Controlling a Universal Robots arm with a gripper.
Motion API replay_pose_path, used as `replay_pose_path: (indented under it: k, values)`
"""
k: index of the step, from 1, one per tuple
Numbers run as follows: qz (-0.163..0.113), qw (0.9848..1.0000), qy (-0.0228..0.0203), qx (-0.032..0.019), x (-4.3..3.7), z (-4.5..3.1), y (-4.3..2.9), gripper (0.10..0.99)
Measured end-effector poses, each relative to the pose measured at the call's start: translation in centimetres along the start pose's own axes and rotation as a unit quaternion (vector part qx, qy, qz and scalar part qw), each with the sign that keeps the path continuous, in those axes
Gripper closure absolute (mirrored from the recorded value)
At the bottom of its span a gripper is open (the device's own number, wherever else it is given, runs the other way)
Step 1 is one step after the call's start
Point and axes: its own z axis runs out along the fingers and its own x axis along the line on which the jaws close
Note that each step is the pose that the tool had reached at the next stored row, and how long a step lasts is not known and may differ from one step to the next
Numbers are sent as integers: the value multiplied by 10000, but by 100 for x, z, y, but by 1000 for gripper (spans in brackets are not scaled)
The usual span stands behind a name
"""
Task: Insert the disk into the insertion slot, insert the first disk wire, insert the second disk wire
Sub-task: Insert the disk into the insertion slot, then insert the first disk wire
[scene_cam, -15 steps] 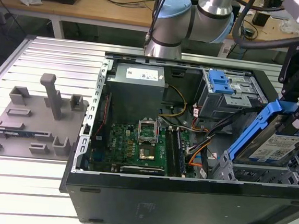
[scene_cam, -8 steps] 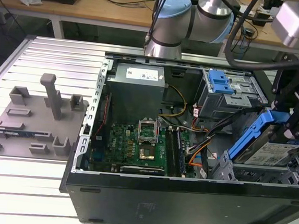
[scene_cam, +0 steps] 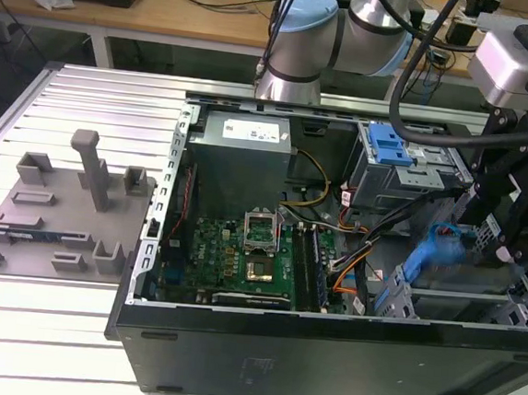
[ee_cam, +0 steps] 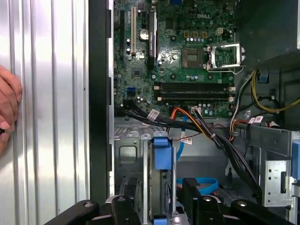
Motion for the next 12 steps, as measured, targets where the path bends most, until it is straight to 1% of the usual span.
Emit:
replay_pose_path:
  k: [12]
  values:
    - [0, 10000, 1, 0, 0, 5, 0, 580]
